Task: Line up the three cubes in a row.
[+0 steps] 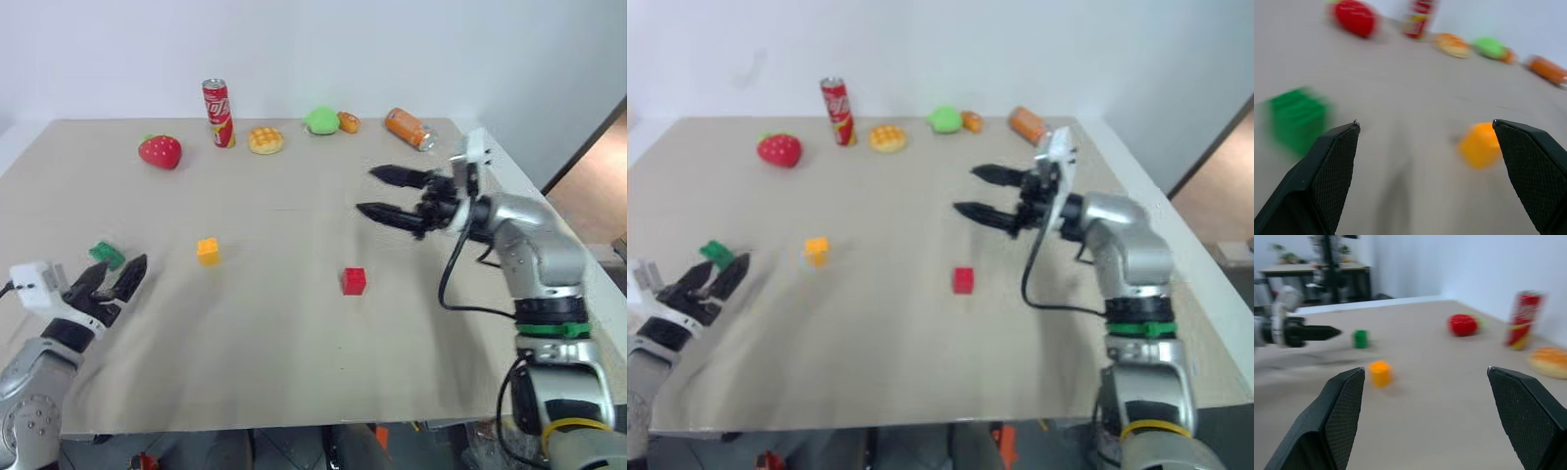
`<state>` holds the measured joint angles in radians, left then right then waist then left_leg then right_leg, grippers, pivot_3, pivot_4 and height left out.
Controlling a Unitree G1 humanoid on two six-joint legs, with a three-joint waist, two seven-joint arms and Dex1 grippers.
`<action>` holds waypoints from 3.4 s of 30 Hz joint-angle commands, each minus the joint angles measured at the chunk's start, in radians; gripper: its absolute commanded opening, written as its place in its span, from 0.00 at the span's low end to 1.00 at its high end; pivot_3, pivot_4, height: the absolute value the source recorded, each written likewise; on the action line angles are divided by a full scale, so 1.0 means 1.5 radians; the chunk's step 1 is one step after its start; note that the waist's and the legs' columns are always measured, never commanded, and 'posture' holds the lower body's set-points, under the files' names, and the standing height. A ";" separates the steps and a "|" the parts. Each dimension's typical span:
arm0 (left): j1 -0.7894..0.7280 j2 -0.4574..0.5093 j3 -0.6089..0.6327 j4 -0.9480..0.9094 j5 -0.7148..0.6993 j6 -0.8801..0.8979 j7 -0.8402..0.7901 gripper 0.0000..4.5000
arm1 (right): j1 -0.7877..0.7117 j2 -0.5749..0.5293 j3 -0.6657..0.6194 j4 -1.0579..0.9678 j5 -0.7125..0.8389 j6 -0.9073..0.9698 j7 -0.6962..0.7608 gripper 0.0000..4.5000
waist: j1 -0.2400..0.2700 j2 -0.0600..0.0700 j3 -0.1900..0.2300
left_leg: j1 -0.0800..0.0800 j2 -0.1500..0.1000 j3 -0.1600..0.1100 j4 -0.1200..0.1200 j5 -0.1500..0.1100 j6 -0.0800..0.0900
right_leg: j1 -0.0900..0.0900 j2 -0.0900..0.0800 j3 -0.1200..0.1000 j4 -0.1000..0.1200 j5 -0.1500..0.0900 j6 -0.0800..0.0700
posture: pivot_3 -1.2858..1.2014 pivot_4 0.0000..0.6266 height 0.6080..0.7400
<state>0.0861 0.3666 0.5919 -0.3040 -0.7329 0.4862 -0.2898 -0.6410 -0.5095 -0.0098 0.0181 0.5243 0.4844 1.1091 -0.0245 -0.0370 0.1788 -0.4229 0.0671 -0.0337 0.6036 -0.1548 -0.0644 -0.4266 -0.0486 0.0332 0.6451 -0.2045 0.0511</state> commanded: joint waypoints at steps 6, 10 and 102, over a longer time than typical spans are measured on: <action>-0.043 0.007 -0.044 0.079 0.148 -0.029 0.120 1.00 | 0.069 0.024 0.048 -0.112 0.011 0.021 -0.026 0.92 | 0.001 0.000 0.000 | 0.000 -0.001 0.001 0.002 0.000 0.000 | 0.000 -0.001 0.001 0.000 0.001 -0.001 | 0.52 0.24 1.00; -0.091 0.022 -0.061 0.130 0.180 -0.041 0.115 1.00 | 0.073 0.023 0.049 -0.118 0.009 0.019 -0.035 0.92 | 0.001 0.000 0.000 | 0.000 -0.001 0.000 0.002 0.000 0.000 | 0.000 0.000 0.000 0.000 0.001 -0.002 | 0.52 0.24 1.00; -0.545 0.041 -0.527 0.397 0.311 -0.285 -0.568 0.30 | 0.269 -0.186 -0.137 -0.223 0.093 0.061 -0.052 0.93 | -0.003 -0.001 0.002 | -0.004 -0.002 0.000 -0.001 -0.002 0.000 | 0.001 0.000 0.001 -0.005 -0.002 0.005 | 0.52 0.24 1.00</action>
<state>-0.7214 0.4234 -0.1919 0.2934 -0.2808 0.1028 -1.1016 -0.2414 -0.7896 -0.1973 -0.2655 0.6578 0.5895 1.0469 -0.0294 -0.0380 0.1813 -0.4287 0.0640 -0.0337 0.6033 -0.1583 -0.0637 -0.4252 -0.0490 0.0350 0.6369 -0.2079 0.0584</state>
